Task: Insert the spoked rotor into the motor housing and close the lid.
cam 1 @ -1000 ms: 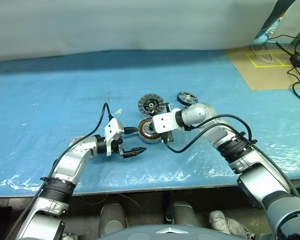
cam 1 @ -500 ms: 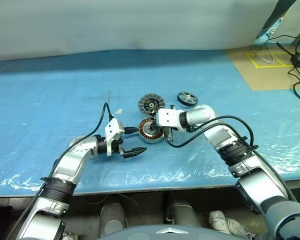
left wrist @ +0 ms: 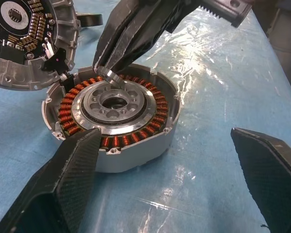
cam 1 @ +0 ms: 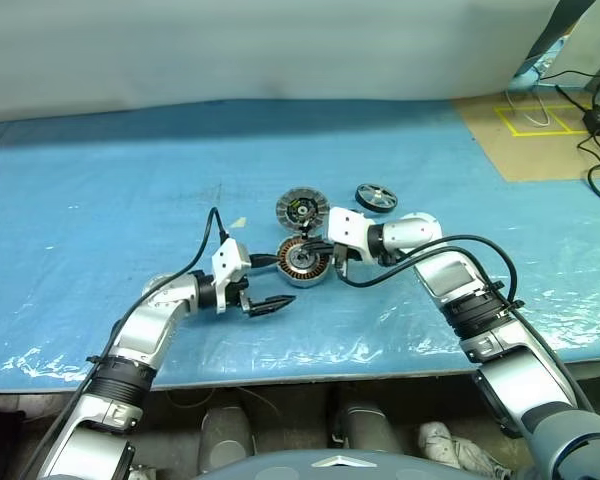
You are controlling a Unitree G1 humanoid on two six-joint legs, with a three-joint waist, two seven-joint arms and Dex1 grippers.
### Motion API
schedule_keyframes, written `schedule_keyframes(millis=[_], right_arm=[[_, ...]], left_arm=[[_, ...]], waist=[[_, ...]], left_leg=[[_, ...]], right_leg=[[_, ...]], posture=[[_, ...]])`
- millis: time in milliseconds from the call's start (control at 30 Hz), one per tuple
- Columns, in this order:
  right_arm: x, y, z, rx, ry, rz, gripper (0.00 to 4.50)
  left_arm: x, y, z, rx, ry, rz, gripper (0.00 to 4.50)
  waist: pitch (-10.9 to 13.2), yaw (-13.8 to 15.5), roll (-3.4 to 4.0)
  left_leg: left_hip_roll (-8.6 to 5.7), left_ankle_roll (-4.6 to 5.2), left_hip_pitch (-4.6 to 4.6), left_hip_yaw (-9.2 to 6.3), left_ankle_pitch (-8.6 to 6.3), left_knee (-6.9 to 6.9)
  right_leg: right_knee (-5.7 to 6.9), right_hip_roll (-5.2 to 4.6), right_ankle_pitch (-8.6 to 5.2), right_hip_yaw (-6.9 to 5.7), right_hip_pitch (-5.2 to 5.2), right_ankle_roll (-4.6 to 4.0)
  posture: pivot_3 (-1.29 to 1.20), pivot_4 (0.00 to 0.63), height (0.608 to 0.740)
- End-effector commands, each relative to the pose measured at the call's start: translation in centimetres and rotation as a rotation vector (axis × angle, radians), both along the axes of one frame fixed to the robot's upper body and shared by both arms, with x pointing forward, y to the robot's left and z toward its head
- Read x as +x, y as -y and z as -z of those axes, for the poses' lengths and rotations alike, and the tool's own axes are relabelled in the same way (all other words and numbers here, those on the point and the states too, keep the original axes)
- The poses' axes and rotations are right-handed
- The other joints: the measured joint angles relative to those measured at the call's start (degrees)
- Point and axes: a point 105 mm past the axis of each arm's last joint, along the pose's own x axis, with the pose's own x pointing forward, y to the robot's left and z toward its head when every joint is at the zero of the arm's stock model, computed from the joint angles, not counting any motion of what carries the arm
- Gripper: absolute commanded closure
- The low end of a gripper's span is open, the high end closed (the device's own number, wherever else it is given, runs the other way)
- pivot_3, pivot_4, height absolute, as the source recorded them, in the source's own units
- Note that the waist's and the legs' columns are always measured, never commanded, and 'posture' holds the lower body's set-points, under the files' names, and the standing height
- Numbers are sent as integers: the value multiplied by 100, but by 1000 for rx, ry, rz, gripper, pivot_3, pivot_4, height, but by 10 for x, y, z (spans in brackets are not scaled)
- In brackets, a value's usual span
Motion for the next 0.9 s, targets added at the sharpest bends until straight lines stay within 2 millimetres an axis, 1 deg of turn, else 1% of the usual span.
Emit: schedule_keyframes(millis=[33, 200, 333, 433, 633, 900], right_arm=[[-1, -2, -25, 8, 63, -39, 4470], [2, 1, -17, -84, 96, -55, 4470], [6, -2, -13, -122, 128, -69, 4470], [4, -6, -14, -116, 121, -87, 4470], [5, -7, -17, -122, 132, -101, 4470], [4, -2, -12, -194, 157, -129, 4470]], left_arm=[[0, -5, 4, 16, -1, 6, 0], [-1, -11, 2, 13, 2, 9, 0], [0, -13, 1, 9, 1, 8, 0], [0, -15, 0, -2, -2, 6, 0], [4, -16, -15, -63, 7, -16, 0], [6, -16, -25, -69, 30, -20, 0]], waist=[[0, 2, 0], [0, 1, 0], [0, -12, 0], [0, -10, 0], [0, -5, -1], [1, -6, -2]], left_leg=[[0, 0, 0, 0, 0, 0], [0, 0, 0, 0, 0, -1], [0, -1, 1, 0, 0, -3], [0, -1, -1, 0, 0, -2], [0, -1, -2, 0, 0, -2], [0, 0, -2, 0, 0, -4]], right_leg=[[0, 0, 0, 0, 0, 0], [0, 0, 0, -1, 0, 0], [-1, 1, 0, 0, -1, 0], [-1, 0, 0, 0, -2, 0], [-1, 1, 0, 0, -2, 0], [-3, 1, 0, -1, -2, 0]], posture=[[0, 150, 740], [0, 150, 740], [0, 150, 740], [0, 150, 740], [0, 150, 740], [0, 150, 740]])
